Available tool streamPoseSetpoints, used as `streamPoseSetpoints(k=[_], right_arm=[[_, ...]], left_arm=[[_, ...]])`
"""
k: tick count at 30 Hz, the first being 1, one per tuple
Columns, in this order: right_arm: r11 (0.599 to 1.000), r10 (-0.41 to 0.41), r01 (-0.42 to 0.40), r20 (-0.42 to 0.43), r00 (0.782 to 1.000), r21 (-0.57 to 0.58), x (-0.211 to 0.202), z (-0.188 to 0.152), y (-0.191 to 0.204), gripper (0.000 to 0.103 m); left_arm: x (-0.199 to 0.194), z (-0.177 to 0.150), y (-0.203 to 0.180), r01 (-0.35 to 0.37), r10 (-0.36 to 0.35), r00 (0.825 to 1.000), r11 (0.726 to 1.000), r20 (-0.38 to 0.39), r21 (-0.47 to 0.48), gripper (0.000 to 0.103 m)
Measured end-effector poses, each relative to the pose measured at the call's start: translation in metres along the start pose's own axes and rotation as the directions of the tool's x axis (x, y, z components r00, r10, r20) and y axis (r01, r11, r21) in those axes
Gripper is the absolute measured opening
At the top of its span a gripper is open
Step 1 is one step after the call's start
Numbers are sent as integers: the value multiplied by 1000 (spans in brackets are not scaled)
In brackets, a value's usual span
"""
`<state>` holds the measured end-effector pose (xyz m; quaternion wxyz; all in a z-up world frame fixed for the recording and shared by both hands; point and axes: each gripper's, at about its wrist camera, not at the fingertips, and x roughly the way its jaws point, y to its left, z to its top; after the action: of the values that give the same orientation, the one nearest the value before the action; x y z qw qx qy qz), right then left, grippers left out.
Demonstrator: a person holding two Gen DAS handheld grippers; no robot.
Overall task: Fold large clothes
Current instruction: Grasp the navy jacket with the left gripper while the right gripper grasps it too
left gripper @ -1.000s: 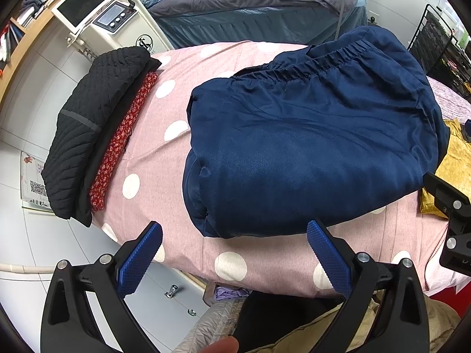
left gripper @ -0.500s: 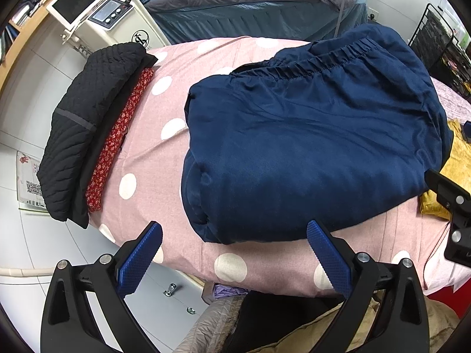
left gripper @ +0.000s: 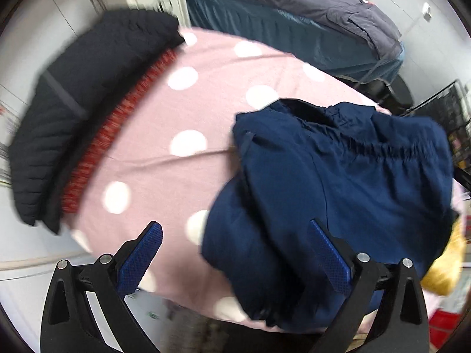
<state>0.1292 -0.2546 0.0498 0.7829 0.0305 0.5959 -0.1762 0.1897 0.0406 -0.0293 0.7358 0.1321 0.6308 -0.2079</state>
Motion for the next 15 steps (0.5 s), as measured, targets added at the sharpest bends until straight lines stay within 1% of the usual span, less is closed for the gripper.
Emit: streamPoseSetpoints(k=[1,4,5,6,7,8,9,10,11,12,13,14,15], right_arm=[[1000,6,-6,-7,1000,-11,10,12,-2,96],[999,-43,42,-50,998,-24,53,48,-3,96],[998,-52,49,-75,996,-34,72,56,-3,96],[996,-78,73,-113,991,-40,94,61,-3,96],[994,-99,93,-139,985,-49,110,62,-1,96],[991,-118,105,-177,977,-78,131,59,3,96],[987,-136,113,-214,967,-114,149,51,6,92],[980,-172,141,-235,957,-142,160,45,8,75],[967,-227,189,-241,944,-170,168,33,10,62],[971,-210,175,-239,948,-159,168,20,8,38],[982,-166,137,-242,956,-133,164,12,7,21],[991,-112,92,-232,966,-98,154,0,3,19],[995,-77,63,-208,975,-76,140,-11,-2,17]], left_arm=[[6,7,1,22,-22,1000,1000,-16,2,97],[29,27,-3,121,-119,991,992,-66,20,97],[41,34,-10,175,-171,981,984,-94,35,97],[50,37,-15,205,-198,973,978,-119,44,96],[62,40,-21,214,-205,968,975,-147,53,96],[71,40,-26,208,-196,967,976,-160,64,95],[80,39,-33,209,-193,966,974,-171,82,93],[90,37,-39,216,-196,963,972,-186,96,91],[96,33,-42,212,-189,962,972,-198,103,84],[102,28,-47,201,-173,963,972,-208,120,78],[105,21,-53,210,-178,962,966,-206,148,74],[105,14,-58,223,-188,961,959,-202,172,64],[103,8,-61,225,-187,962,956,-199,189,55]])
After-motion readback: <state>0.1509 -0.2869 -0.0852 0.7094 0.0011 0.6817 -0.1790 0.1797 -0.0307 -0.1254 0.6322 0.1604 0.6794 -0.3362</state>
